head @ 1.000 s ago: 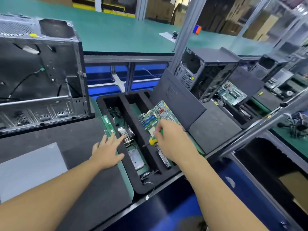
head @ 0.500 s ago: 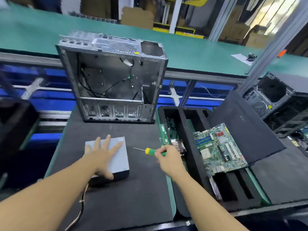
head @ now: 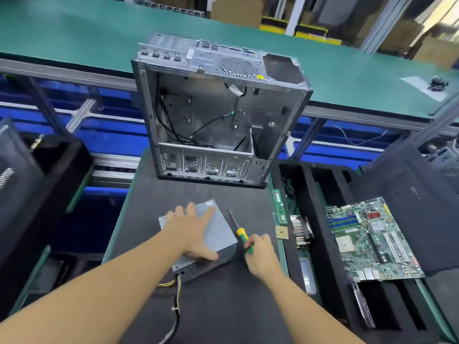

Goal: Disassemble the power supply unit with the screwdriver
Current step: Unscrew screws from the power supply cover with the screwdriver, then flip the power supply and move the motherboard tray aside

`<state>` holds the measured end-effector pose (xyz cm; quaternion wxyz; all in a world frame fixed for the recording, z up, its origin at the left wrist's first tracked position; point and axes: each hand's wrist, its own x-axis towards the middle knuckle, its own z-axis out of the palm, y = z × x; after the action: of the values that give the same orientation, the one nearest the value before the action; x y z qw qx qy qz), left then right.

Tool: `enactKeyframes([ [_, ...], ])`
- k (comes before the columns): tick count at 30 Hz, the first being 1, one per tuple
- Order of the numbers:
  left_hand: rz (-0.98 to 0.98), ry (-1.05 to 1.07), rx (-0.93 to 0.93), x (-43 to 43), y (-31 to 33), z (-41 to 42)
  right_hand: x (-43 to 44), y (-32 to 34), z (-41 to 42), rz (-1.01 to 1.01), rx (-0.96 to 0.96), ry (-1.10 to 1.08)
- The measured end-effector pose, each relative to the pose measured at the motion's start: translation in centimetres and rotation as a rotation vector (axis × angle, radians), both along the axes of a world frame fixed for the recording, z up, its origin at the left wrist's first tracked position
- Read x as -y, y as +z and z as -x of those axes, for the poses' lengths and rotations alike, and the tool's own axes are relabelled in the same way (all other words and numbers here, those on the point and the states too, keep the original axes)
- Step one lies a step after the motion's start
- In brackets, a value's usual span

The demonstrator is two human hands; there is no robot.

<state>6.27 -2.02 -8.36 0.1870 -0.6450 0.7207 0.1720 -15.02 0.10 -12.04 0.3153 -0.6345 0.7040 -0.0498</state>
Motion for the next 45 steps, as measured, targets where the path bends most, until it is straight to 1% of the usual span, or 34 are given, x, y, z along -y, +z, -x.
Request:
enactKeyframes([
  [2,-0.069,0.103,-0.054,1.1,0.9,-0.3,0.2,-0.4,-0.3,-0.041,-0.110,0.087],
  [3,-0.106,0.163,-0.088,1.6,1.4,-0.6,0.4,-0.4,-0.5,-0.032,-0.119,0.095],
  [4,-0.146,0.224,-0.122,2.2,1.8,-1.1,0.6,0.0,-0.9,-0.018,-0.046,0.056],
  [5,-0.188,0.285,-0.169,2.8,2.2,-1.7,0.7,0.5,-1.4,-0.025,0.110,-0.024],
  [6,-0.227,0.345,-0.241,3.3,2.4,-2.3,0.9,1.0,-2.0,-0.058,0.314,-0.125],
  [8,-0.286,0.450,-0.466,4.0,2.2,-3.5,1.3,2.0,-3.5,-0.165,0.720,-0.301],
  [9,-0.307,0.509,-0.593,4.0,1.8,-4.1,1.4,2.2,-4.1,-0.213,0.817,-0.326],
  [10,-0.326,0.575,-0.711,3.9,1.5,-4.5,1.6,2.5,-4.7,-0.264,0.834,-0.298],
  [11,-0.344,0.637,-0.806,3.6,1.1,-4.9,1.8,2.7,-5.2,-0.300,0.787,-0.231],
  [13,-0.370,0.694,-0.922,2.8,0.0,-5.7,2.5,2.9,-6.6,-0.366,0.729,-0.144],
  [15,-0.382,0.713,-0.985,2.1,-1.0,-6.4,2.6,2.4,-7.5,-0.425,0.839,-0.125],
  [17,-0.371,0.751,-1.032,1.7,-1.6,-7.0,2.6,2.2,-7.9,-0.435,0.880,-0.121],
  [19,-0.363,0.794,-1.050,1.5,-2.1,-7.4,2.7,2.3,-8.1,-0.405,0.834,-0.067],
  [22,-0.364,0.797,-1.075,1.3,-2.3,-7.7,2.7,2.9,-7.9,-0.353,0.757,0.021],
  [24,-0.353,0.797,-1.106,1.2,-2.3,-7.8,2.8,3.0,-7.7,-0.310,0.730,0.040],
  [28,-0.331,0.779,-1.130,1.2,-2.3,-8.0,2.6,3.3,-7.6,-0.300,0.712,0.031],
  [31,-0.352,0.775,-1.172,1.2,-1.9,-8.1,2.4,3.1,-7.3,-0.307,0.710,-0.003],
  [34,-0.350,0.826,-1.204,1.1,-2.2,-8.6,2.3,2.9,-6.7,-0.318,0.658,0.005],
  [36,-0.388,0.886,-1.245,0.9,-2.6,-9.2,2.3,2.8,-6.2,-0.306,0.610,0.012],
  [39,-0.442,0.889,-1.282,0.7,-2.8,-9.9,2.5,2.0,-5.7,-0.322,0.567,0.011],
  [42,-0.443,0.888,-1.299,0.6,-2.8,-9.9,2.5,1.8,-5.8,-0.340,0.579,0.017],
  [45,-0.484,0.894,-1.327,0.5,-2.5,-10.0,2.5,2.1,-5.8,-0.346,0.572,0.015],
])
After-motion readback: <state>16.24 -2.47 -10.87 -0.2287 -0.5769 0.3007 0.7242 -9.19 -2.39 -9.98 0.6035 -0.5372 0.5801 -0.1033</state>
